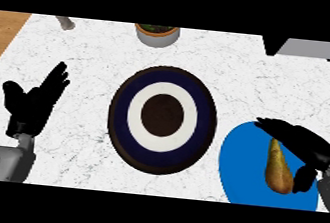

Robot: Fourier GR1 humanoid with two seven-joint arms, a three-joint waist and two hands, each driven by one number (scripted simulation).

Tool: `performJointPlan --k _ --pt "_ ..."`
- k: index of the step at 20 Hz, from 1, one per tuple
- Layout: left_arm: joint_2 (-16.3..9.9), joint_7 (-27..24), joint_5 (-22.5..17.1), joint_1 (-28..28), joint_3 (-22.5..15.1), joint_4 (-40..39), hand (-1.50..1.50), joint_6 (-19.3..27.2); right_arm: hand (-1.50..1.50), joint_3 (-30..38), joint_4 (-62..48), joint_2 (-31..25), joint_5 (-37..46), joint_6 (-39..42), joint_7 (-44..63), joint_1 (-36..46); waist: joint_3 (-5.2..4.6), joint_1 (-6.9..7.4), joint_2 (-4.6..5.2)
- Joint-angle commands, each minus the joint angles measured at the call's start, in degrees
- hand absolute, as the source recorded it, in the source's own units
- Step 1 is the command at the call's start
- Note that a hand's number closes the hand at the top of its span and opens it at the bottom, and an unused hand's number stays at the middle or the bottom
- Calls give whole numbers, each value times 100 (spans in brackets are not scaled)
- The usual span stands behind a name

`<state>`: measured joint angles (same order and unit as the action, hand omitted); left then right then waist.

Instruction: Pick the pear from the plate and place it in the plate

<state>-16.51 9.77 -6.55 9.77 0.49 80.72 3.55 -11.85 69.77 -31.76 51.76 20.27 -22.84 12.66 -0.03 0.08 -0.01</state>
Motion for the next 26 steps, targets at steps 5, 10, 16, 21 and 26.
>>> performJointPlan --k 5,10,16,21,26 --pt "245 -285 226 27 95 -368 0 -147 -150 -90 -597 191 704 80 -286 270 3 1 7" --pt "197 215 225 -323 48 577 0 -56 150 -354 160 32 739 370 -660 -97 3 7 -12" --pt "212 63 145 17 271 -22 0 -219 150 -185 -650 530 853 -213 -820 75 5 15 5" --pt "241 -113 268 -53 139 -4 0 -179 150 -587 302 3074 416 126 1351 153 -3 161 -9" --pt "314 -25 228 13 27 12 0 -264 150 -909 820 3142 -161 -792 2487 414 16 359 -75"
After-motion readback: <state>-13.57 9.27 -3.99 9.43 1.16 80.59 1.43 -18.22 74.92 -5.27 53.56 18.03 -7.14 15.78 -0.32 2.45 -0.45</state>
